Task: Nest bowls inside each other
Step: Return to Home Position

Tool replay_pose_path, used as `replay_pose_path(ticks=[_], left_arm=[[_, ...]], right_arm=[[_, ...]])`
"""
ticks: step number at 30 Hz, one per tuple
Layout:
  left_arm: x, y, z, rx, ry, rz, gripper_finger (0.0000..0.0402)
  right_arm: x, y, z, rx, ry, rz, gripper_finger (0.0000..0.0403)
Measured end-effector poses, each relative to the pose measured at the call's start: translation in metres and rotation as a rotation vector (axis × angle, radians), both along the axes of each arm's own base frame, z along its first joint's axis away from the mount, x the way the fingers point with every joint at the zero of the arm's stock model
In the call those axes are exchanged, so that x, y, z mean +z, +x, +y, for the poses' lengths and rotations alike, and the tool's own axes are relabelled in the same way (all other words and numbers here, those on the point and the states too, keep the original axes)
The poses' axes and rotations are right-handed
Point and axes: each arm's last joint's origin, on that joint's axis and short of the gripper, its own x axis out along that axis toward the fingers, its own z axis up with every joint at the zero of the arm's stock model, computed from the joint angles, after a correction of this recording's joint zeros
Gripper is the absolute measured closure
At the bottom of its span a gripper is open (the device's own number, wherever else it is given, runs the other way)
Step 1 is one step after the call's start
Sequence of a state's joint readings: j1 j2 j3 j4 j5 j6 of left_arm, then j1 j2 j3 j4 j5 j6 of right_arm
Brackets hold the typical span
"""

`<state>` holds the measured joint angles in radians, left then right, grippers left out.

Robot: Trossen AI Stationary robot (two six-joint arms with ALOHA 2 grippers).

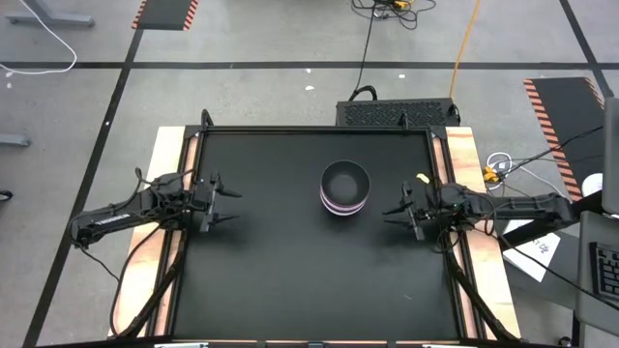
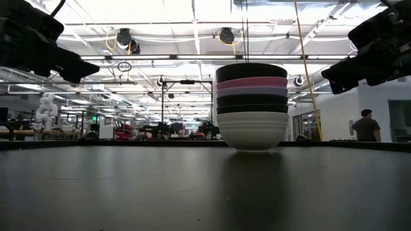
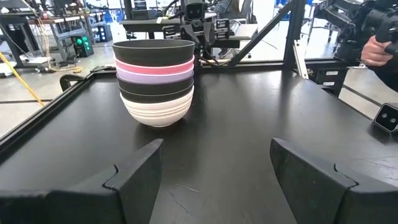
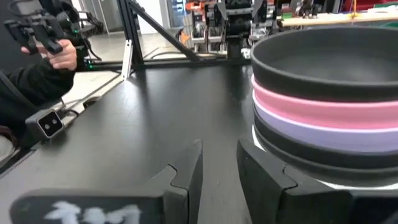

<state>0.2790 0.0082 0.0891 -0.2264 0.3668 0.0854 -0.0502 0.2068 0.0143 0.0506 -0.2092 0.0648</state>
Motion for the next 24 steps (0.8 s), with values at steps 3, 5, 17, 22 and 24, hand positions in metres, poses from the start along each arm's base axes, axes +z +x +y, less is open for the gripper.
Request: replay_pose_path(ticks=[3, 5, 17, 22, 24], left_arm=[[0.000, 0.000, 0.000, 0.000, -0.017, 0.001, 0.0108], [0.000, 0.000, 0.000, 0.000, -0.018, 0.002, 0.0108], [-0.001, 0.001, 0.000, -0.001, -0.011, 0.009, 0.0108], [-0.005, 0.004, 0.001, -0.009, -0.005, 0.059, 0.0108], [-0.006, 0.005, 0.001, -0.010, -0.011, 0.081, 0.0108]], right_arm=[[0.000, 0.001, 0.000, 0.002, -0.007, -0.003, 0.0314], [0.003, 0.002, 0.000, 0.005, -0.028, -0.035, 0.0314], [0.013, 0.003, 0.000, 0.011, -0.104, -0.155, 0.0314], [0.015, 0.001, 0.000, 0.013, -0.115, -0.175, 0.0316], [0.015, 0.000, 0.000, 0.017, -0.117, -0.175, 0.0321]])
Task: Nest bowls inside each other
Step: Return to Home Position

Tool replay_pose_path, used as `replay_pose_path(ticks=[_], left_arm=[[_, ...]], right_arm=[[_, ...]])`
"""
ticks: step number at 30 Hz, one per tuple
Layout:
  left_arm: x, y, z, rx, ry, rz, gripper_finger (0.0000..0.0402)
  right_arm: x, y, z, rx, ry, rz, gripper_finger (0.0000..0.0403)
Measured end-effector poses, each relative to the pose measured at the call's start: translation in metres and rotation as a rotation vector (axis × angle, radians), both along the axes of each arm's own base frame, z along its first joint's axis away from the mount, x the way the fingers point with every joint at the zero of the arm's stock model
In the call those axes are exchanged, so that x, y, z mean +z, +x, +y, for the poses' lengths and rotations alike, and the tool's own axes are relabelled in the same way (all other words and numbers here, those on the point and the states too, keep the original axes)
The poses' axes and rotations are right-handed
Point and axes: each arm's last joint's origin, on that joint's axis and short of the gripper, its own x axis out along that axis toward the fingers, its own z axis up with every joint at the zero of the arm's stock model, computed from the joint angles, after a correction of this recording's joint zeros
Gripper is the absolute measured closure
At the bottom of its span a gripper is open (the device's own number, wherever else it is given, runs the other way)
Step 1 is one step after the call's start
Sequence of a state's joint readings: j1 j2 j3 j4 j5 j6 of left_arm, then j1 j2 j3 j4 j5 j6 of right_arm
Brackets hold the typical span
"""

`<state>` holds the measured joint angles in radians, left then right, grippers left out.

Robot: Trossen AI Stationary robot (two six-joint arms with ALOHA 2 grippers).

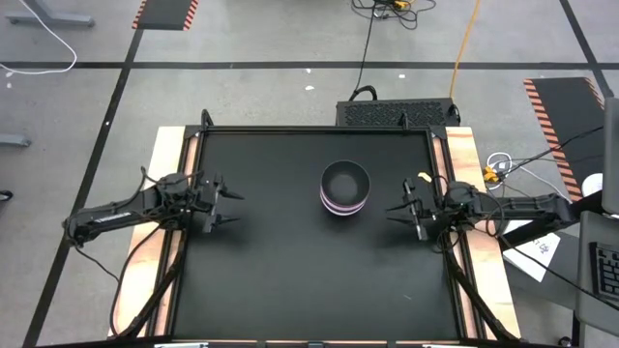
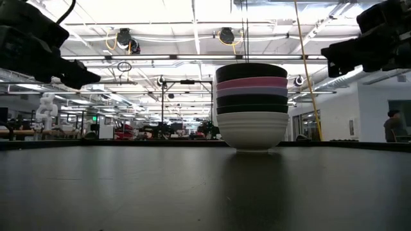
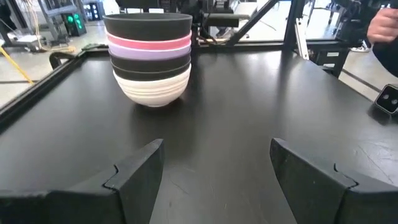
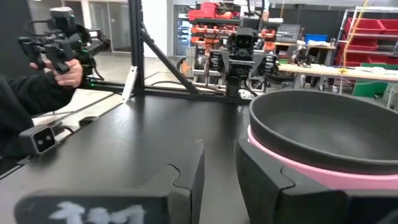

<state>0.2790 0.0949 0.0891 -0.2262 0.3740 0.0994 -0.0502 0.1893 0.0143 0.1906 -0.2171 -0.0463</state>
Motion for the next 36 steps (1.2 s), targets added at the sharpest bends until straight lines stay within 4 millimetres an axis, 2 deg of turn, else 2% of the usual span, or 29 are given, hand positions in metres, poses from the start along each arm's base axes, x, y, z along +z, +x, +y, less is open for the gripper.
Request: replay_pose_path(ticks=[5, 13, 16, 18, 20, 25, 26, 36], left_arm=[[-0.0010, 0.0021, 0.0006, -0.001, 0.002, 0.006, 0.0108], [0.0004, 0.0024, 0.0006, 0.000, -0.013, -0.007, 0.0108], [0.0006, 0.0022, -0.0011, -0.060, -0.009, -0.014, 0.0116], [0.0011, 0.0022, -0.0017, -0.084, 0.002, -0.022, 0.0143], [0.0011, 0.0022, -0.0016, -0.084, 0.017, -0.024, 0.0191], [0.0010, 0.0022, -0.0014, -0.088, 0.056, -0.029, 0.0364], [0.0010, 0.0022, -0.0015, -0.093, 0.064, -0.030, 0.0382], [0.0015, 0.0022, -0.0022, -0.122, 0.090, -0.042, 0.0399]], right_arm=[[-0.0001, -0.0011, 0.0020, 0.072, -0.001, -0.001, 0.0343], [-0.0019, -0.0011, 0.0021, 0.074, 0.009, 0.020, 0.0373], [-0.0021, -0.0011, 0.0021, 0.074, 0.009, 0.022, 0.0382], [-0.0027, -0.0012, 0.0021, 0.074, 0.010, 0.028, 0.0390], [-0.0038, -0.0012, 0.0021, 0.073, 0.011, 0.040, 0.0398], [-0.0037, -0.0012, 0.0021, 0.072, 0.019, 0.041, 0.0402], [-0.0035, -0.0011, 0.0020, 0.071, 0.018, 0.039, 0.0402], [-0.0059, -0.0013, 0.0021, 0.073, 0.021, 0.064, 0.0403]])
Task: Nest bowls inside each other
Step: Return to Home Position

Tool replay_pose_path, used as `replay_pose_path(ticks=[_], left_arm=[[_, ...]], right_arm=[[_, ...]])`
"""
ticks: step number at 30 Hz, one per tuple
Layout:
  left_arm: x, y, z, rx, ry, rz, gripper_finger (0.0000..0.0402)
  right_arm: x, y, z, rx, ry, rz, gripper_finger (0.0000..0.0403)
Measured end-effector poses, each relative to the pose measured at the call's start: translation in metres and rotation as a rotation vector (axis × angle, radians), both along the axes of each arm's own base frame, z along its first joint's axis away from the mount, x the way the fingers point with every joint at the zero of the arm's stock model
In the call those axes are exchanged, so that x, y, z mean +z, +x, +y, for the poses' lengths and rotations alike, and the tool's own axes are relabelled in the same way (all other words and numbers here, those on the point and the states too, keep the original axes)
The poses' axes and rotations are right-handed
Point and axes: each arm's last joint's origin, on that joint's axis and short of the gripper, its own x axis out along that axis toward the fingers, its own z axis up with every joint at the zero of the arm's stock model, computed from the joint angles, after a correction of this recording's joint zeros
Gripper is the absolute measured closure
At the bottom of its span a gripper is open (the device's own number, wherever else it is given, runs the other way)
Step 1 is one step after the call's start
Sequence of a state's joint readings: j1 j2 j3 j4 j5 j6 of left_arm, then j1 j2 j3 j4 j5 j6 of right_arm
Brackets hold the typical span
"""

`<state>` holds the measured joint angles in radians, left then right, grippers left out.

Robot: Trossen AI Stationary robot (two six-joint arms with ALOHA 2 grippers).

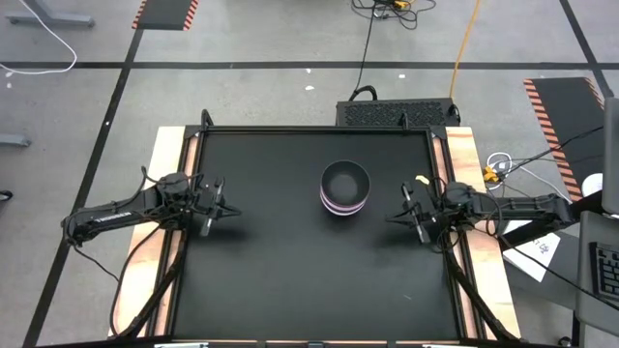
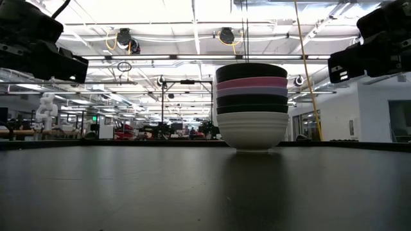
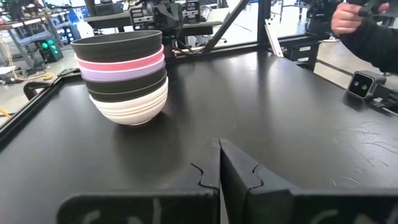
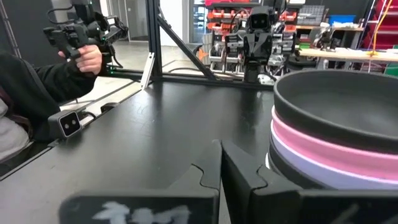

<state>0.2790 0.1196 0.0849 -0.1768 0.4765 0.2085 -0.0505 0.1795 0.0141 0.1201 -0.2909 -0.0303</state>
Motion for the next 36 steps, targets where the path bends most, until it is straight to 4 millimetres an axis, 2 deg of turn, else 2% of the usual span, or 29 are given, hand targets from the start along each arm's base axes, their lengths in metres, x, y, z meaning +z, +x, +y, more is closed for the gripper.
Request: replay_pose_path(ticks=[25, 32, 36], left_arm=[[-0.0006, 0.0001, 0.0009, 0.043, -0.050, 0.018, 0.0393], [0.0024, 0.0006, 0.0009, 0.048, -0.098, -0.003, 0.0399], [0.0040, 0.0009, 0.0011, 0.055, -0.128, -0.014, 0.0390]], right_arm=[[0.0025, 0.0002, -0.0001, -0.004, 0.051, -0.013, 0.0403], [0.0024, 0.0001, 0.0000, -0.003, 0.068, -0.008, 0.0403], [0.0025, 0.0001, 0.0000, -0.002, 0.068, -0.008, 0.0403]])
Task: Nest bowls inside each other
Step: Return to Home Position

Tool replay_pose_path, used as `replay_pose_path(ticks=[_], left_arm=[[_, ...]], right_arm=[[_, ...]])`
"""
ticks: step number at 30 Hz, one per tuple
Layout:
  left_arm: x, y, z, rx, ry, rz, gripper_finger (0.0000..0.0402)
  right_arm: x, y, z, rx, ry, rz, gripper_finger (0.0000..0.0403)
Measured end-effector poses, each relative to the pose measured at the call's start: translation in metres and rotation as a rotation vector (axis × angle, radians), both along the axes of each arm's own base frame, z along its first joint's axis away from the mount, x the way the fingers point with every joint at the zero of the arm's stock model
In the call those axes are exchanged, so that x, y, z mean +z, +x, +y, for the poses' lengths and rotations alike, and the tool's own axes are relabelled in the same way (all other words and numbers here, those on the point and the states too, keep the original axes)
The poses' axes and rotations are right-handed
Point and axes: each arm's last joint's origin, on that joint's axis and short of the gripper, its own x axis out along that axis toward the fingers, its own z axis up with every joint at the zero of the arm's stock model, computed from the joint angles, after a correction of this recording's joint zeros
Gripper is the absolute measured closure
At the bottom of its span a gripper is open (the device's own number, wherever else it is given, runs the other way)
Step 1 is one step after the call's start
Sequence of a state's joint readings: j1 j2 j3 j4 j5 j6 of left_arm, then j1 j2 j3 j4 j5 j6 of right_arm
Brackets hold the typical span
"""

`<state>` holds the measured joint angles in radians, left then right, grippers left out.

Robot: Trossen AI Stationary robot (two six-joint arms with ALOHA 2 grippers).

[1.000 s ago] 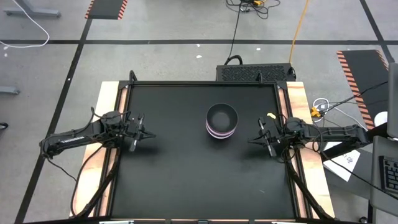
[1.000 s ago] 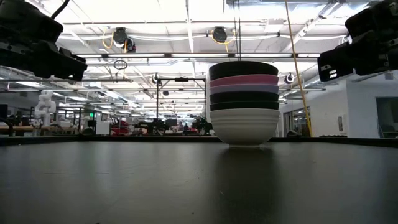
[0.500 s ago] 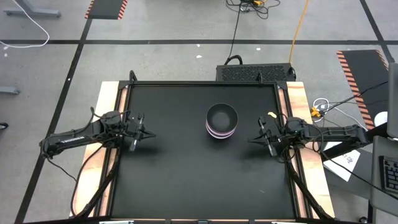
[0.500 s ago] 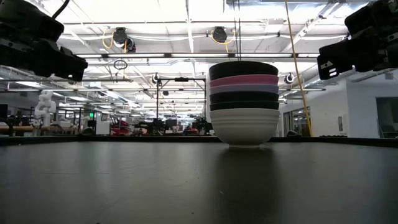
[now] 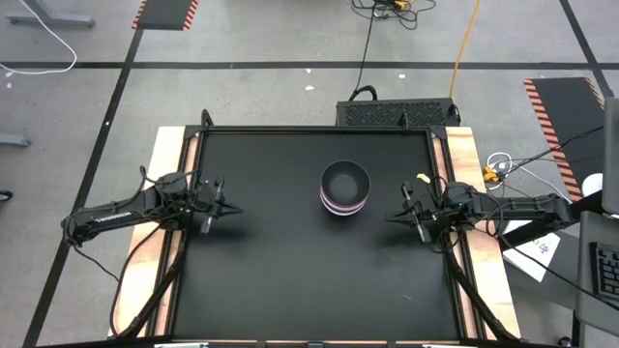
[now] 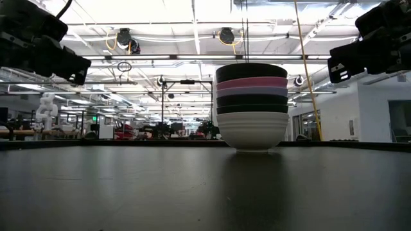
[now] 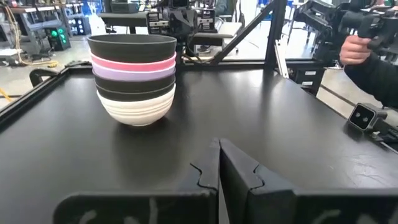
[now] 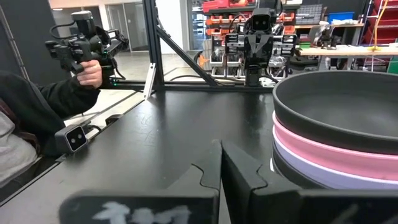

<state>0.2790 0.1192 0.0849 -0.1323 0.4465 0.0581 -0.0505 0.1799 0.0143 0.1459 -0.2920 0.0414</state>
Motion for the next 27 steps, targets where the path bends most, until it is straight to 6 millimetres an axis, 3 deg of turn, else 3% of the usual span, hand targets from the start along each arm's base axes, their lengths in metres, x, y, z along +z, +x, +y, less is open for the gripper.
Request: replay_pose_path(ticks=[14, 27], left_arm=[[-0.0030, -0.0002, 0.0025, 0.087, 0.025, 0.032, 0.0398], [-0.0030, -0.0001, 0.0027, 0.096, 0.024, 0.032, 0.0365]], right_arm=[[-0.0008, 0.0000, -0.0001, -0.005, 0.043, 0.019, 0.0403], [-0.0008, 0.0000, -0.0001, -0.005, 0.043, 0.018, 0.0403]])
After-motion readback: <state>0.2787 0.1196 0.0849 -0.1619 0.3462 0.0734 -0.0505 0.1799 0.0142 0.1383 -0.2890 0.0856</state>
